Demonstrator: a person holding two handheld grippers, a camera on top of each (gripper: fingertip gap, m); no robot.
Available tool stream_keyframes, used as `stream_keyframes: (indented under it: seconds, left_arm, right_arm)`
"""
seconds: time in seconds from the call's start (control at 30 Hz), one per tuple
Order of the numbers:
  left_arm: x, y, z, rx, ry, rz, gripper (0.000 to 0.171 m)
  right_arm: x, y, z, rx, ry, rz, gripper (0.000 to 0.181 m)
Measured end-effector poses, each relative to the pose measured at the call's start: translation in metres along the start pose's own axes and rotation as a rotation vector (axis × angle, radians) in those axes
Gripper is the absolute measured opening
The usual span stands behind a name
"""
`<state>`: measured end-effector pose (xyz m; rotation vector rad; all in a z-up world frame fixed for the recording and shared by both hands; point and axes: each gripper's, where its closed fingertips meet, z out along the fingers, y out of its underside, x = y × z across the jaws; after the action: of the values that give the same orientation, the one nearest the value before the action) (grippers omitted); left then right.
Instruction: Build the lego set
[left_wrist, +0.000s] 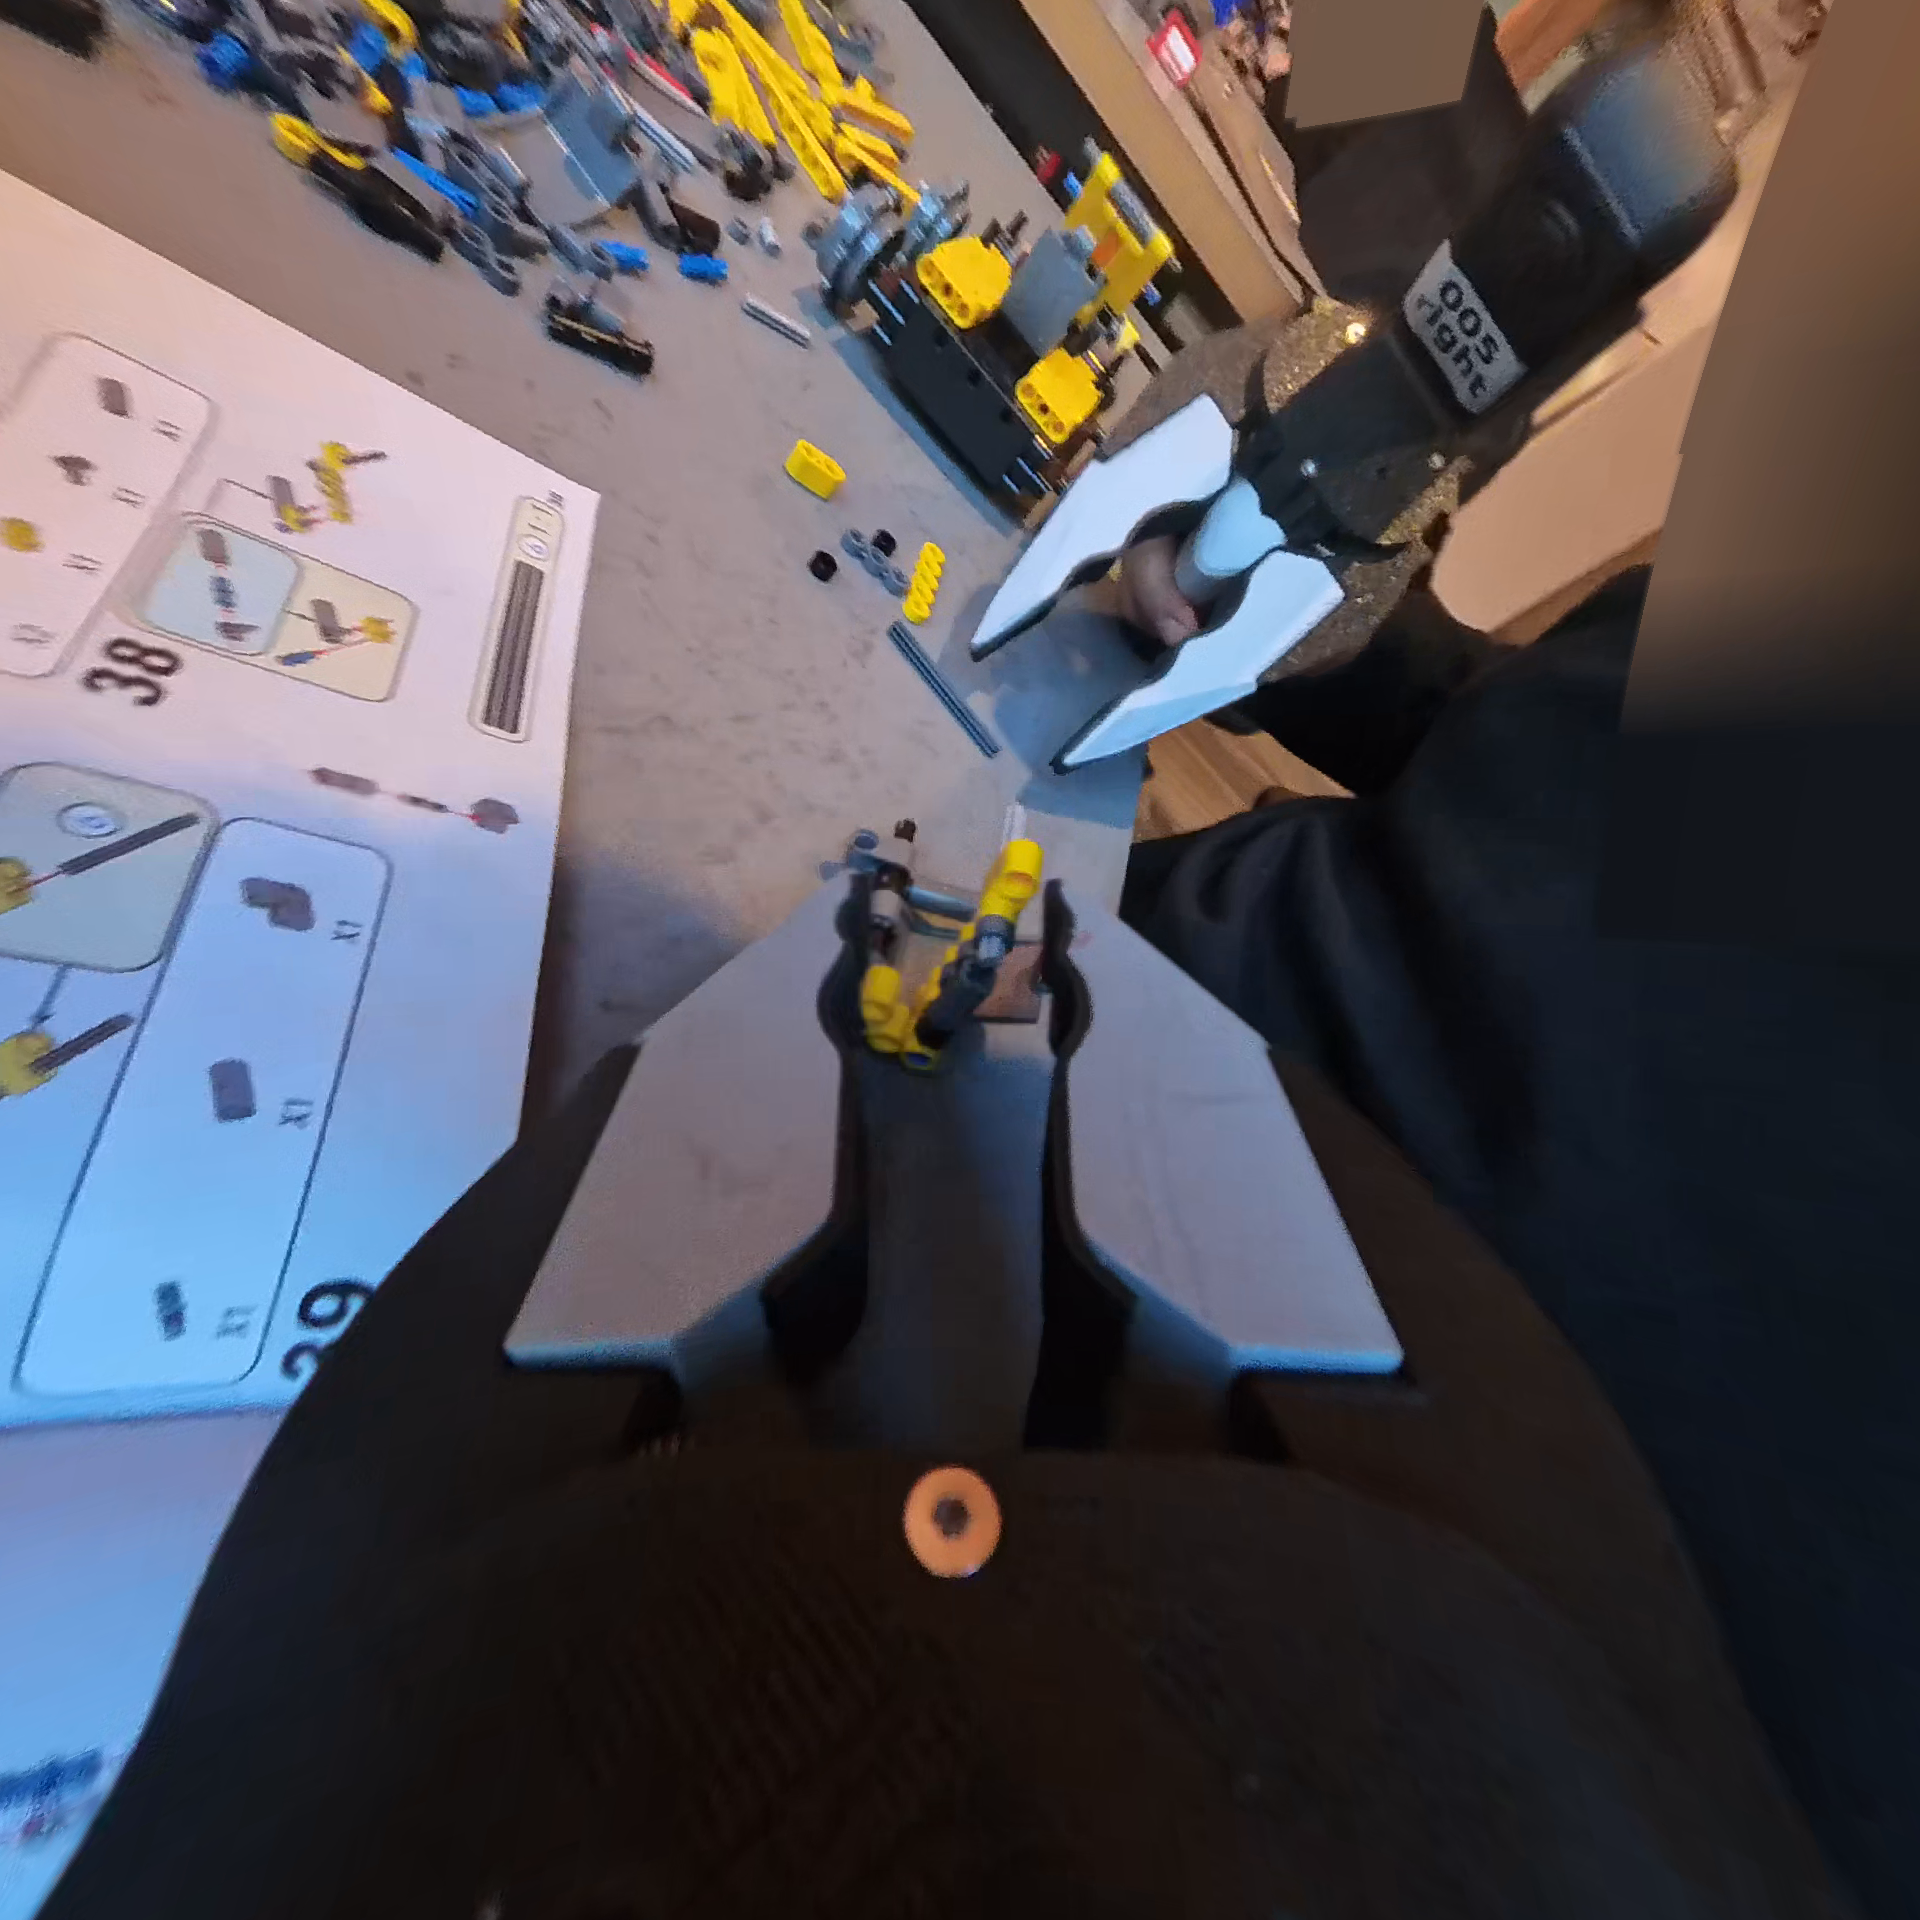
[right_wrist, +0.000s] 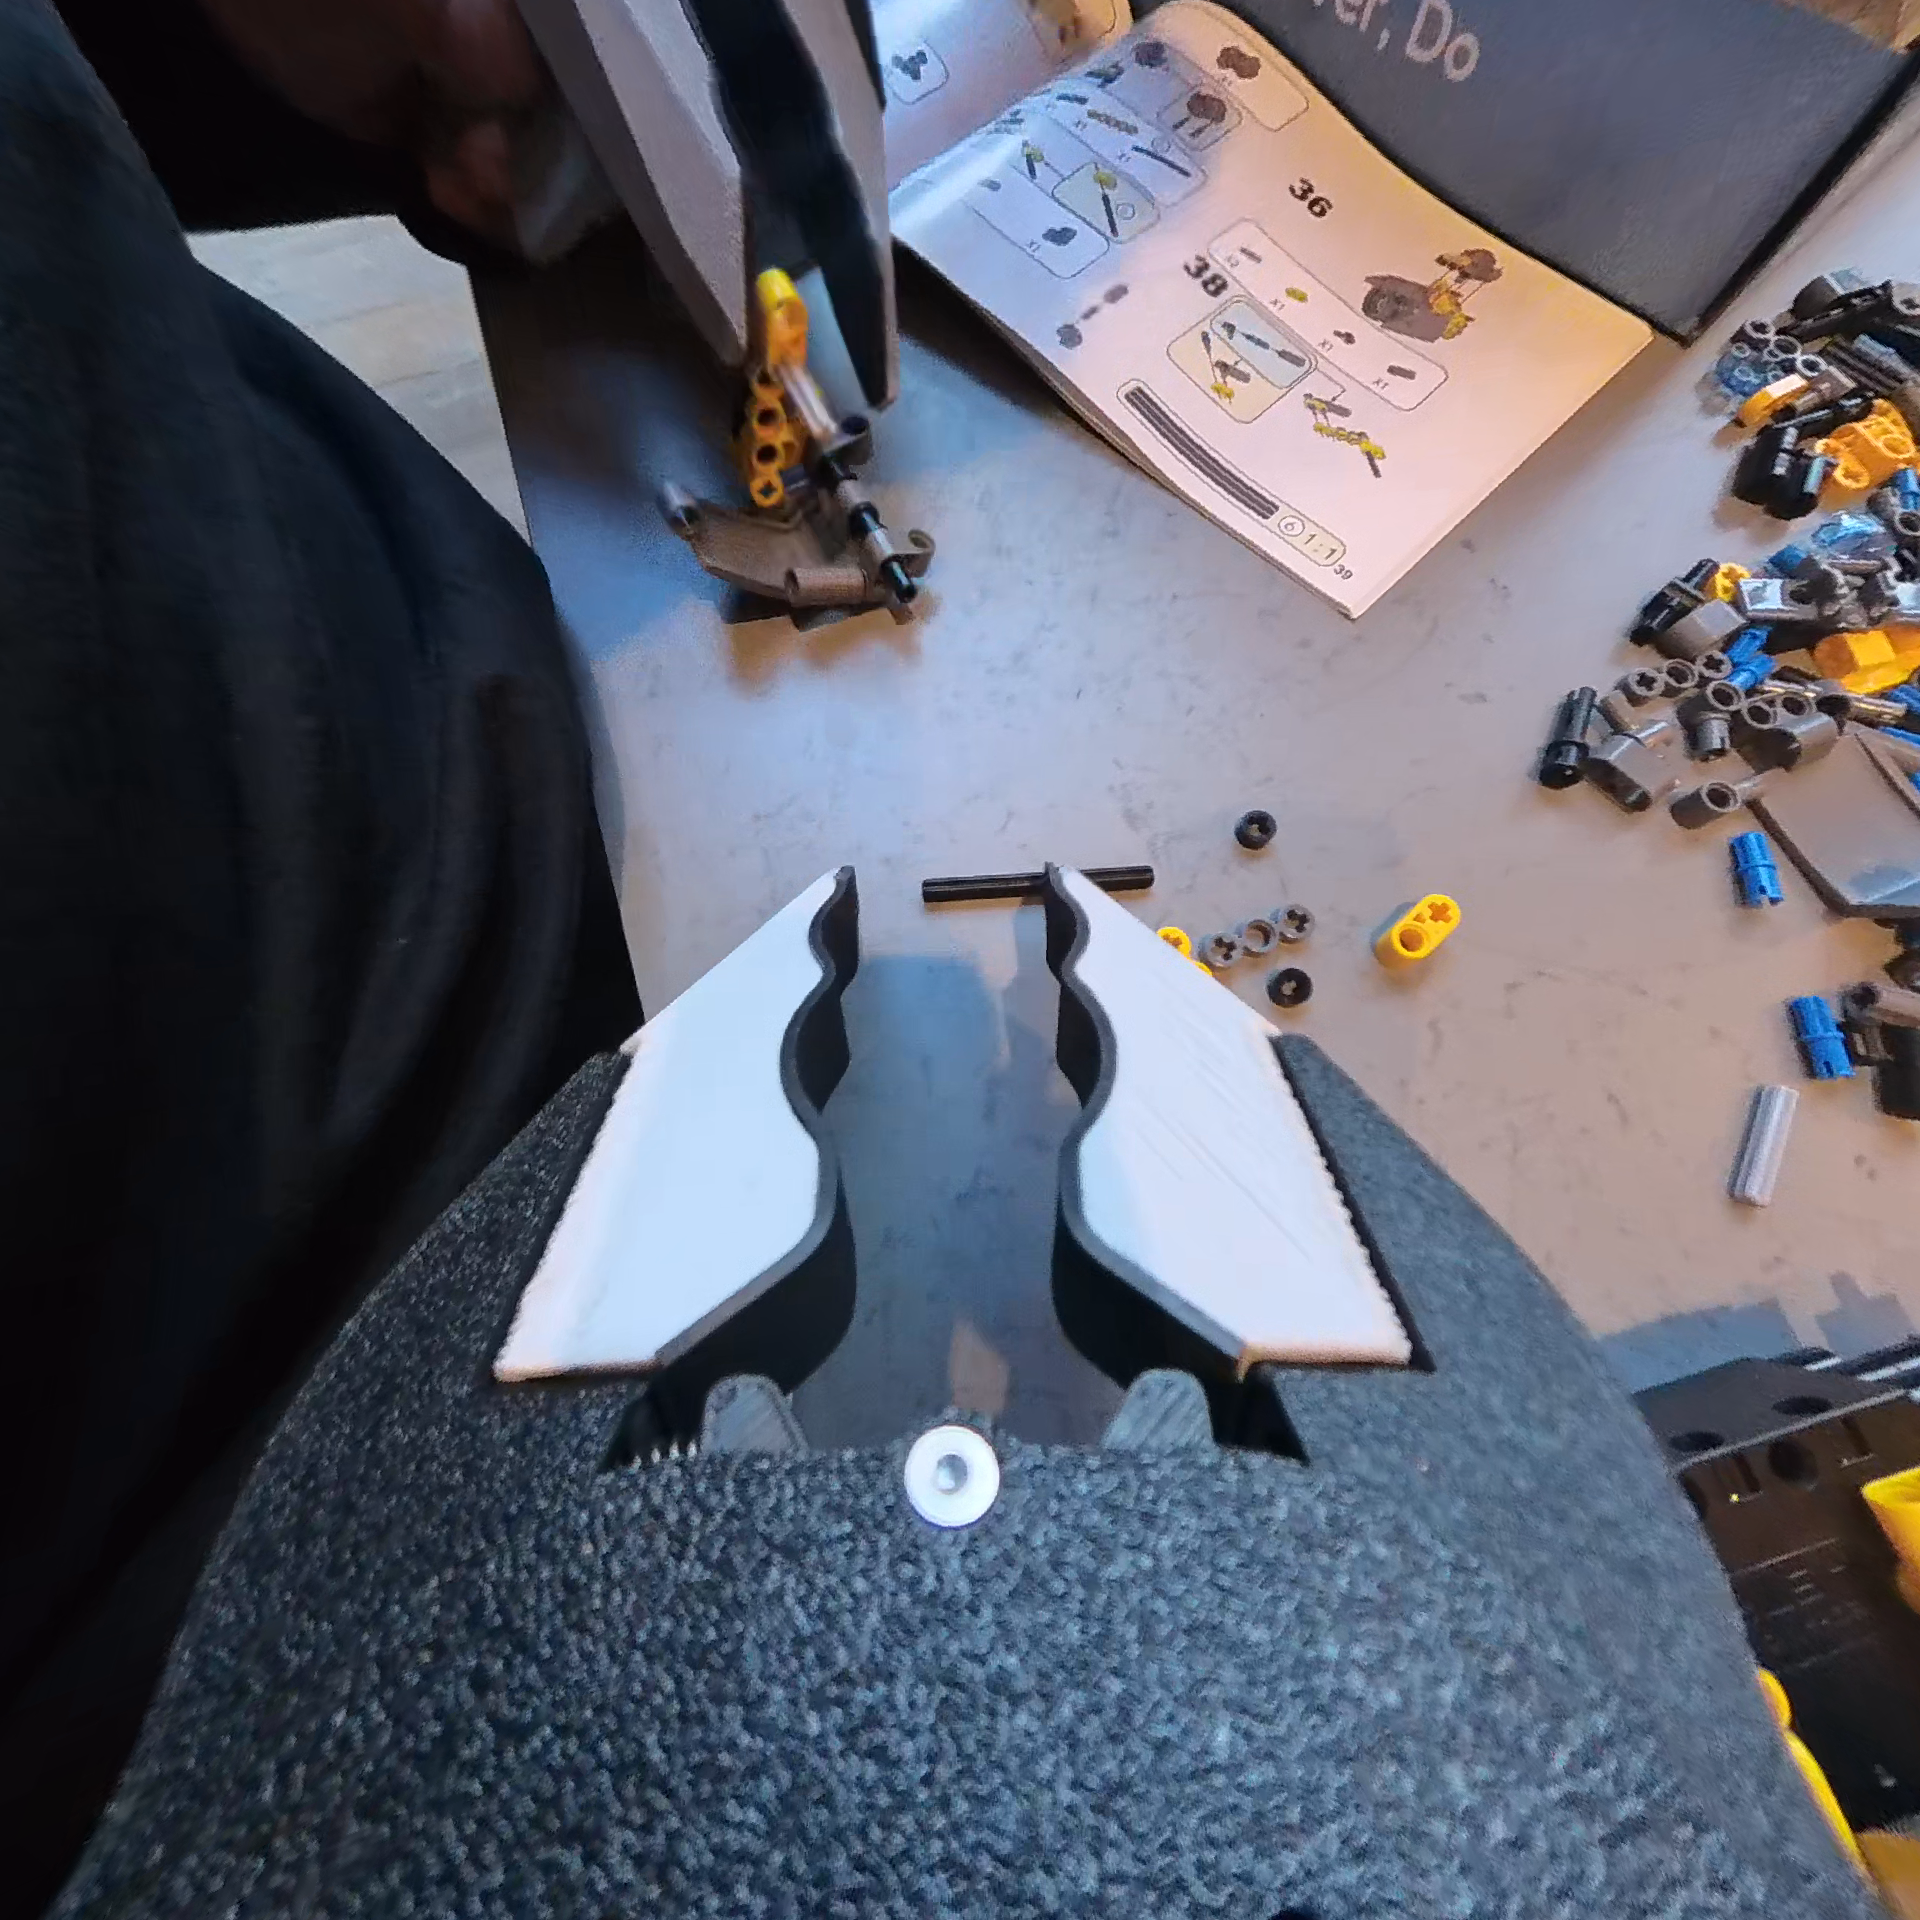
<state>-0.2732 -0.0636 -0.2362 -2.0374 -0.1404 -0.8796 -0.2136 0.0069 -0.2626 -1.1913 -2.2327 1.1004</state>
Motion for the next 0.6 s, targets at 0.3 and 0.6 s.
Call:
stream_keyframes:
  seconds: [0.3,0.6]
  left_arm:
    - [0.01,-0.015,-0.044,0.228,-0.213,0.324,0.042]
    - [0.017,-0.033,-0.072,0.43,-0.161,0.321,0.024]
  right_arm:
    - [0.011,-0.009,0.002,0.033,0.102,0.01,0.035]
    - [0.031,-0.018,-0.008,0.116,0.209,0.108,0.035]
